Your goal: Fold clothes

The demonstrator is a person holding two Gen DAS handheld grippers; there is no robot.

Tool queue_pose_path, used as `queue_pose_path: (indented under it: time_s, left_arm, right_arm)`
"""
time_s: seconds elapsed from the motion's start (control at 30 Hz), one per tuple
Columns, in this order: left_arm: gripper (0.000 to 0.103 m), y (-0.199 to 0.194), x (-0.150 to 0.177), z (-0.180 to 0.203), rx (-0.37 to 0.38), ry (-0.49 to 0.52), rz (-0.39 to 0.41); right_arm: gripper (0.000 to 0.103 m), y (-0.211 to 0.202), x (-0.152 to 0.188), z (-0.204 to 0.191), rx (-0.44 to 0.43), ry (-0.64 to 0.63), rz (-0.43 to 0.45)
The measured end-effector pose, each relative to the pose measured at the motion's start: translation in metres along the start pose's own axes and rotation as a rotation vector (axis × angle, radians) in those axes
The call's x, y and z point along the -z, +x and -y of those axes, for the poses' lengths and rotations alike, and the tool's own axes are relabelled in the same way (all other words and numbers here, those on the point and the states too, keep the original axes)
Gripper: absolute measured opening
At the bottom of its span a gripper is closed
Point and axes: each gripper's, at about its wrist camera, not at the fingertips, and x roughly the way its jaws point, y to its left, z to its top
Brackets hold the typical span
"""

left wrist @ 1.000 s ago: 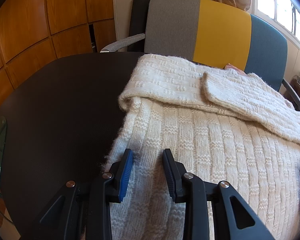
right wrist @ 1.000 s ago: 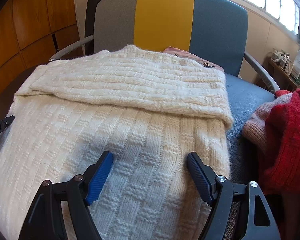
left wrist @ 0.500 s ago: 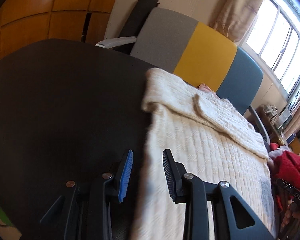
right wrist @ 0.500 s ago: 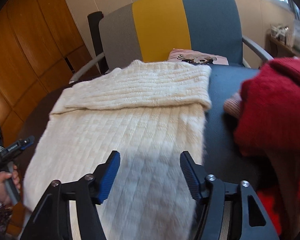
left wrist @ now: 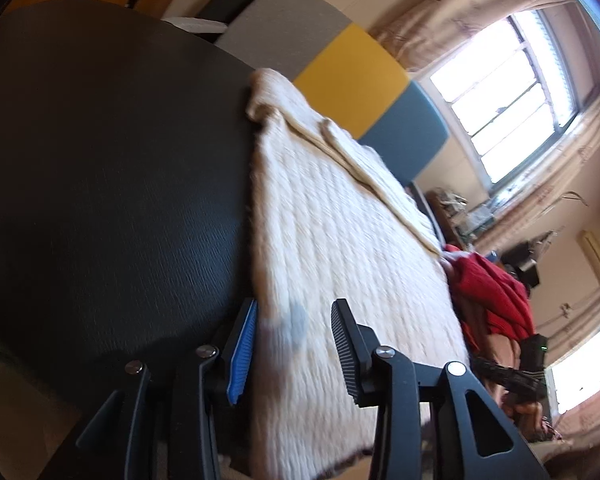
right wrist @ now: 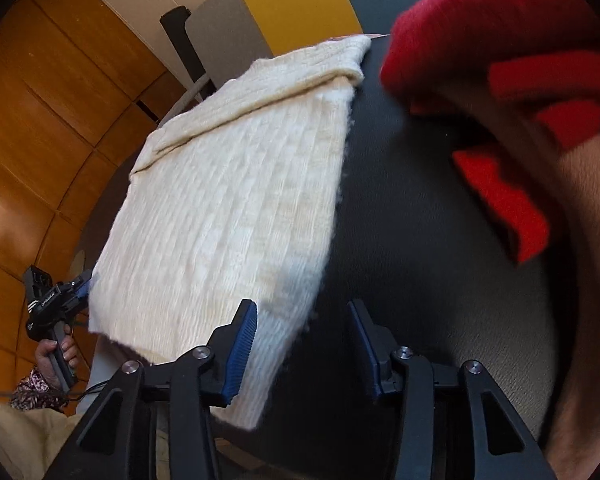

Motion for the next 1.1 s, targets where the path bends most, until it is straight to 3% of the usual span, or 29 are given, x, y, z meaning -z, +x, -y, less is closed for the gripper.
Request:
queue_pose_path:
  time_s: [0.23, 0.3, 0.37, 0.47, 0.53, 0.6, 0.67, 0.93, 1.1]
  left_arm:
    - [0.043, 0.001, 0.021, 0.000, 0.132, -0.074, -0.047]
    - [0.043, 0.003, 0.026, 0.006, 0.143, -0.063, -0.072]
    - [0.043, 0.005, 0.030, 0.011, 0.153, -0.048, -0.102]
    - [0.042, 0.003, 0.036, 0.011, 0.157, -0.056, -0.132]
    - [0.033, 0.004, 0.037, 0.012, 0.136, -0.079, -0.144]
    - [0.006, 0.005, 0.037, 0.013, 0.075, -0.061, -0.170]
    - [0.007, 0.004, 0.035, 0.018, 0.056, -0.043, -0.174]
    - [0.006, -0.046, 0.029, 0.052, 0.213, 0.021, -0.092]
    - [0.006, -0.084, 0.041, 0.059, 0.323, 0.005, -0.083]
  right_arm:
    - [0.049, 0.016, 0.013, -0.020, -0.152, 0.006, -0.044]
    - [0.042, 0.023, 0.014, -0.022, -0.191, 0.020, -0.061]
    - [0.027, 0.031, 0.016, -0.024, -0.230, 0.039, -0.082]
    - [0.017, 0.037, 0.015, -0.028, -0.236, 0.032, -0.089]
    - [0.016, 0.038, 0.012, -0.029, -0.232, 0.026, -0.092]
    - [0.014, 0.036, 0.009, -0.034, -0.230, -0.001, -0.088]
    - [0.013, 0.028, 0.005, -0.038, -0.240, -0.034, -0.068]
    - [0.013, -0.031, -0.013, -0.047, -0.329, -0.079, 0.052]
    - [0.013, -0.065, -0.006, -0.044, -0.407, -0.090, 0.056]
